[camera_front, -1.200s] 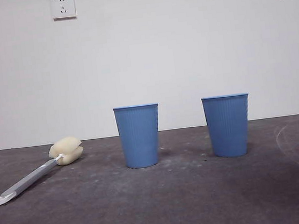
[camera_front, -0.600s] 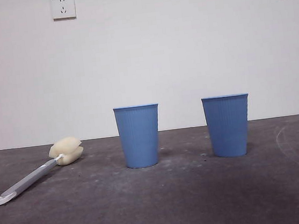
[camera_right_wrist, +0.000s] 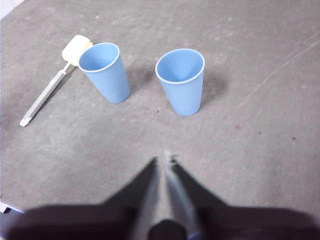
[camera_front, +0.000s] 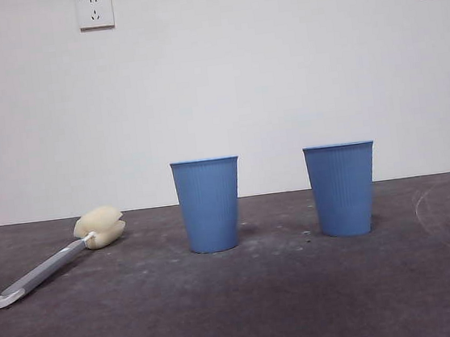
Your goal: Pick up the cup brush,pick up the cup,insert the brush into the cup,clean the cup,put the cup brush back,put the cup back to the fixed position on the table
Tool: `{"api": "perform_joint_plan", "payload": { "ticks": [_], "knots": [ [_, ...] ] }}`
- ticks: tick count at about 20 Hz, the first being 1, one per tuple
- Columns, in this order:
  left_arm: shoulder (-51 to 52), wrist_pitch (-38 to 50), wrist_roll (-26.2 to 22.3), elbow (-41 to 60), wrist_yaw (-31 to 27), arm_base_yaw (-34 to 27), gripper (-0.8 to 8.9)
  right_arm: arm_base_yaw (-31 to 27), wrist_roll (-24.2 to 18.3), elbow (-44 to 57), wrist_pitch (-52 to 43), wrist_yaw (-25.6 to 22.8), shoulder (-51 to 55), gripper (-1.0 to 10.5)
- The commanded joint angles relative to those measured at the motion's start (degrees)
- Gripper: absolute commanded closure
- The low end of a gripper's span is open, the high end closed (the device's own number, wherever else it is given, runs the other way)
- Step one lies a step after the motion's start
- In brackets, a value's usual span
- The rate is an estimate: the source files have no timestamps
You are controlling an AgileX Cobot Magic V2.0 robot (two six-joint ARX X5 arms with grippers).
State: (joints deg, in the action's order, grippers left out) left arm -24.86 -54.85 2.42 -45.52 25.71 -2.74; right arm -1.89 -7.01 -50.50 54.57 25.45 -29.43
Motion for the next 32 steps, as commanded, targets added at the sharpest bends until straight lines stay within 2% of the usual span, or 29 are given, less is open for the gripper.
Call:
{"api": "perform_joint_plan", "payload": {
  "ticks": [1, 2, 3, 9, 15, 21, 27, 32],
  "knots": [
    [-0.85, 0.28, -0.48, -1.18, 0.20, 0.24, 2.20, 0.00, -0.39, -1.01, -0.09, 0.11, -0.66, 4.5],
    [-1.40, 0.33, -0.52, -1.60, 0.20, 0.46, 1.84, 0.00, 0.15, -1.27, -0.02, 0.11, -1.03, 3.3],
    [-2.03, 0.31, -0.50, -1.90, 0.20, 0.81, 1.85, 0.00, 0.68, -1.44, 0.00, 0.15, -1.33, 3.1],
    [-7.13, 1.36, -0.79, -2.01, 0.00, 1.62, 1.85, 0.00, 0.79, -1.44, -0.09, 1.57, -1.60, 3.1],
    [-22.64, 10.27, -1.62, -2.05, -1.03, 2.40, 1.85, 0.00, 0.98, -1.44, 0.46, 2.27, -2.64, 3.2],
    [-43.01, 21.62, -2.69, -2.05, -11.30, 10.05, 1.85, 0.04, 0.96, -1.44, 1.01, 2.27, -3.78, 3.2],
    [-57.57, 29.75, -2.56, -2.62, -22.32, 17.25, 1.85, 0.04, 0.96, -1.44, 1.22, 2.27, -4.22, 3.2],
    [-62.75, 29.70, 0.55, -3.39, -24.30, 19.87, 1.91, 0.04, 0.96, -1.44, 1.18, 2.27, -4.22, 3.2]
  ]
}}
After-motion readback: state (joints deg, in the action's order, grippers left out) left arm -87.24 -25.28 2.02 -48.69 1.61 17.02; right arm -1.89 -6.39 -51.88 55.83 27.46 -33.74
